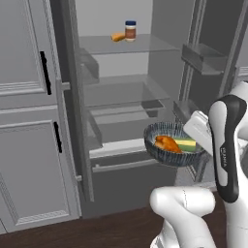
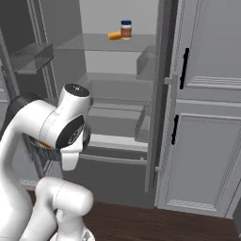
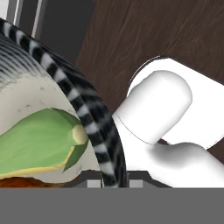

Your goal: Pick the chicken drumstick and corn from their plates and place them in the bowl. Then put the bowl in the fridge.

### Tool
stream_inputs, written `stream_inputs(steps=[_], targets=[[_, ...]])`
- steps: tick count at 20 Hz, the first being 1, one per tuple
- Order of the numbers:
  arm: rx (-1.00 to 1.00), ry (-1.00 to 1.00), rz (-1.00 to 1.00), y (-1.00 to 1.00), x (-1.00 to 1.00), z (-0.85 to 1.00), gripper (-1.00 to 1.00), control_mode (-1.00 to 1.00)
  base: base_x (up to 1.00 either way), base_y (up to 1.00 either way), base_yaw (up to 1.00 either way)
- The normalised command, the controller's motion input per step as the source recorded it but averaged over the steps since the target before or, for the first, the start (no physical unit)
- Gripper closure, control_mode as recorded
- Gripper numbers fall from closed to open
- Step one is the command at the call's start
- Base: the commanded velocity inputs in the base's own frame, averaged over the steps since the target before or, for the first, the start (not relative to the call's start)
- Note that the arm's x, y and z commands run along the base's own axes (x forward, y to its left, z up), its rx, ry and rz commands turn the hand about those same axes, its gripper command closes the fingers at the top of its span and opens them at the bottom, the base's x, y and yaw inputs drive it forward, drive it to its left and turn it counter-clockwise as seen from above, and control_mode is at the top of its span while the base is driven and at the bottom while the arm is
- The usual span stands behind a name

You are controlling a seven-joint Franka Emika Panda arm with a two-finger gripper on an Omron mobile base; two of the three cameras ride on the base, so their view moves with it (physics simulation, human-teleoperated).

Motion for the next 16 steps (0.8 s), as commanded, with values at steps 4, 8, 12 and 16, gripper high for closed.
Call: stream_inputs(steps=[4, 8, 12, 16], targets=[[0.00, 0.00, 0.00, 0.00, 0.00, 0.00, 1.00, 1.00, 0.98, -0.08, 0.00], [0.00, 0.00, 0.00, 0.00, 0.00, 0.00, 1.00, 1.00, 1.00, 0.00, 0.00], [0.00, 0.00, 0.00, 0.00, 0.00, 0.00, 1.00, 1.00, 1.00, 0.00, 0.00], [0.00, 0.00, 0.00, 0.00, 0.00, 0.00, 1.00, 1.00, 0.99, -0.01, 0.00]])
